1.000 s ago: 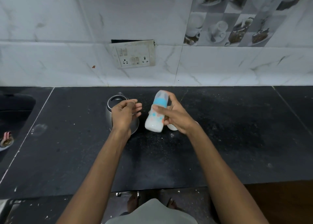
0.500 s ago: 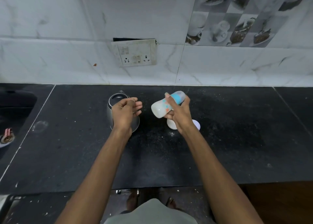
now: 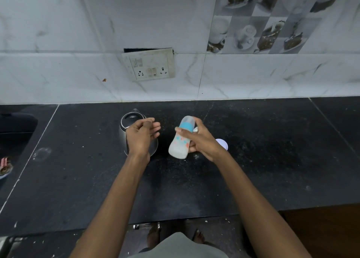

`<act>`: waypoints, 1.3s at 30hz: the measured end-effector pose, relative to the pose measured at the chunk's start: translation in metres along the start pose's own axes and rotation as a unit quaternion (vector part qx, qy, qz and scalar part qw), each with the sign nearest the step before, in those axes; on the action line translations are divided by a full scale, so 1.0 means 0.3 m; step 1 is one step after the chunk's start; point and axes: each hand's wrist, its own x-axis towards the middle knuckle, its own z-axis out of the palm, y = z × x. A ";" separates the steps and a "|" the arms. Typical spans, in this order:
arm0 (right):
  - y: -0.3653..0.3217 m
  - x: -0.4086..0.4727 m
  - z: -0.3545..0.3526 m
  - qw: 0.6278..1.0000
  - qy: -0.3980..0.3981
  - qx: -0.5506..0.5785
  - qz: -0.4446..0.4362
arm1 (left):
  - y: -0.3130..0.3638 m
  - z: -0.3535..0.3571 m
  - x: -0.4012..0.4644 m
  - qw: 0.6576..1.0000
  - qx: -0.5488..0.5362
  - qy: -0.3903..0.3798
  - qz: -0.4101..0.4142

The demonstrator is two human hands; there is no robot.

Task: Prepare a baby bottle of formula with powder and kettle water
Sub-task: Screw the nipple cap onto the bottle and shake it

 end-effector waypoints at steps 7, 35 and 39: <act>-0.017 0.012 0.000 0.983 0.138 0.106 -0.064 | -0.003 0.018 0.007 1.000 0.005 -0.003 0.003; -0.013 0.010 0.016 0.985 0.095 0.129 -0.060 | 0.002 0.031 0.021 1.000 0.014 -0.004 0.009; -0.051 0.001 0.001 0.995 0.042 0.073 -0.056 | -0.009 0.021 0.024 1.000 0.013 0.000 0.005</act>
